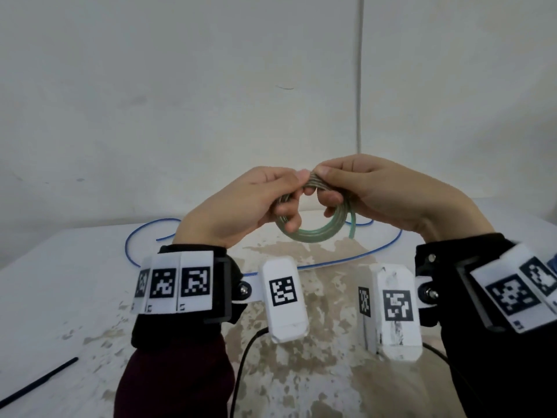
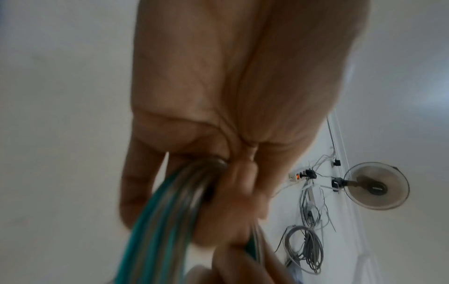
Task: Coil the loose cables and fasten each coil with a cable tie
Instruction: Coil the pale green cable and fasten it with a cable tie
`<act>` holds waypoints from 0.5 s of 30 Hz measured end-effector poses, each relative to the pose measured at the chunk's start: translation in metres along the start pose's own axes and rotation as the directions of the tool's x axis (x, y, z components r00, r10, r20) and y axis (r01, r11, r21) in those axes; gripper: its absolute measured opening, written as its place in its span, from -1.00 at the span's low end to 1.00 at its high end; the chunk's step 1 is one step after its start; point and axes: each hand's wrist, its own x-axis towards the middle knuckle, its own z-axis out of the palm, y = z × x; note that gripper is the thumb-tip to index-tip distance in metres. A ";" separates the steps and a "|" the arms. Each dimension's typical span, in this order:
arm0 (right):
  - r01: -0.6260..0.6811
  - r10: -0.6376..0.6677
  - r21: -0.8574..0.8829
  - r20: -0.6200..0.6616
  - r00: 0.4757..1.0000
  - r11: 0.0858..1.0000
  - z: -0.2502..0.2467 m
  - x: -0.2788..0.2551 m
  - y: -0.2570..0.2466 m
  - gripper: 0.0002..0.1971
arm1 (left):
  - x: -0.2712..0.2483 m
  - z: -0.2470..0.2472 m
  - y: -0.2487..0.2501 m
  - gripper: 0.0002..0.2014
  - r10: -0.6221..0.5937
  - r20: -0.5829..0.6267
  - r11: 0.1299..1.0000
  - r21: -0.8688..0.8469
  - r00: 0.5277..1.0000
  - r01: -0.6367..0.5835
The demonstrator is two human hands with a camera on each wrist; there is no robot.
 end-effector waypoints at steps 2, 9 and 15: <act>-0.001 0.004 0.043 -0.077 0.997 0.999 0.001 0.004 0.001 -0.69 | 0.003 0.001 -0.001 -0.68 0.049 -0.103 0.999 -0.001 0.993 -0.049; 0.038 -0.029 0.102 -0.090 0.996 0.994 0.006 0.006 0.003 -0.67 | 0.007 -0.010 -0.002 -0.68 0.173 -0.362 0.975 -0.072 0.916 -0.212; 0.120 -0.068 0.326 -0.169 0.983 0.938 0.015 0.014 0.002 -0.69 | 0.013 -0.003 0.000 -0.68 0.161 -0.431 0.879 -0.347 0.888 -0.327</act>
